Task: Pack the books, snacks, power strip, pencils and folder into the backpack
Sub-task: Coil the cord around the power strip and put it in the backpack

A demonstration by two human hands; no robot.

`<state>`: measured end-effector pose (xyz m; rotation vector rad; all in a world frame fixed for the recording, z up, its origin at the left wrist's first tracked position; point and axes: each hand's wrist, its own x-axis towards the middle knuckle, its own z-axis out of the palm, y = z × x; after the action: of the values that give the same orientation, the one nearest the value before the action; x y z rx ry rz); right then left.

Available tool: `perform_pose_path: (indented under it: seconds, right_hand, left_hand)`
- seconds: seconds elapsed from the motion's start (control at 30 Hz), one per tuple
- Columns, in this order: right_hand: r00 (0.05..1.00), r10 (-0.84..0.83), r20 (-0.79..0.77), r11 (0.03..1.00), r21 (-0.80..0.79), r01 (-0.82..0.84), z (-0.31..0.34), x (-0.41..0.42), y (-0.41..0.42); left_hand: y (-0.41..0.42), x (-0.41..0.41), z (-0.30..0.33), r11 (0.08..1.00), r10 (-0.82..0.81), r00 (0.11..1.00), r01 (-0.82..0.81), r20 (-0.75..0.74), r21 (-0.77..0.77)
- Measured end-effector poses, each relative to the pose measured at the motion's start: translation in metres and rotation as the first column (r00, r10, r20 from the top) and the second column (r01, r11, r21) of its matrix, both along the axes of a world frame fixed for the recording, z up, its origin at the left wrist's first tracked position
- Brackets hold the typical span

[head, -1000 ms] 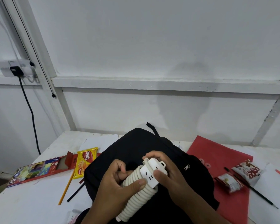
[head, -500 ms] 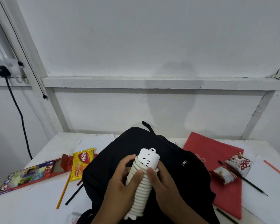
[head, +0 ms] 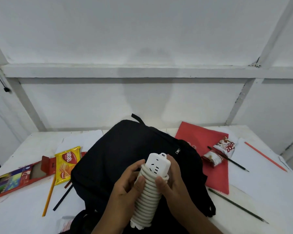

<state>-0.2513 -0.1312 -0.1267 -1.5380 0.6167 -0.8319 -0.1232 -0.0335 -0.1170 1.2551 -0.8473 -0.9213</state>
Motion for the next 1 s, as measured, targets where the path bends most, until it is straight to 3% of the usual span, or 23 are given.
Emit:
perform_pose_path:
  seconds: [0.1,0.23,0.53,0.77,0.9,1.0]
  right_hand:
    - [0.997,0.064,0.039,0.992,0.102,-0.068,0.002,-0.009,0.004]
    - [0.998,0.003,0.056,0.992,0.123,-0.010,-0.001,-0.020,0.005]
    - [0.987,-0.125,0.101,0.990,-0.058,0.131,0.001,-0.031,-0.003]
    - [0.996,0.059,0.066,0.994,-0.095,-0.052,0.009,-0.083,-0.058]
    - [0.993,0.105,0.061,0.994,-0.049,-0.102,0.014,-0.117,-0.082]
    - [0.987,0.146,0.065,0.989,-0.047,-0.143,0.012,-0.138,-0.095]
  left_hand:
    - [0.000,-0.011,-0.004,0.999,-0.050,0.998,0.050,-0.029,0.004]
    - [0.001,-0.023,-0.005,0.999,-0.041,0.998,0.041,-0.037,0.004]
    - [-0.021,-0.065,0.004,0.987,0.161,0.987,-0.161,0.002,0.021]
    - [-0.064,-0.130,0.017,0.930,0.362,0.932,-0.363,0.028,0.051]
    - [-0.084,-0.167,0.019,0.936,0.345,0.932,-0.334,-0.108,0.107]
    - [-0.096,-0.194,0.014,0.908,0.413,0.905,-0.399,-0.106,0.131]
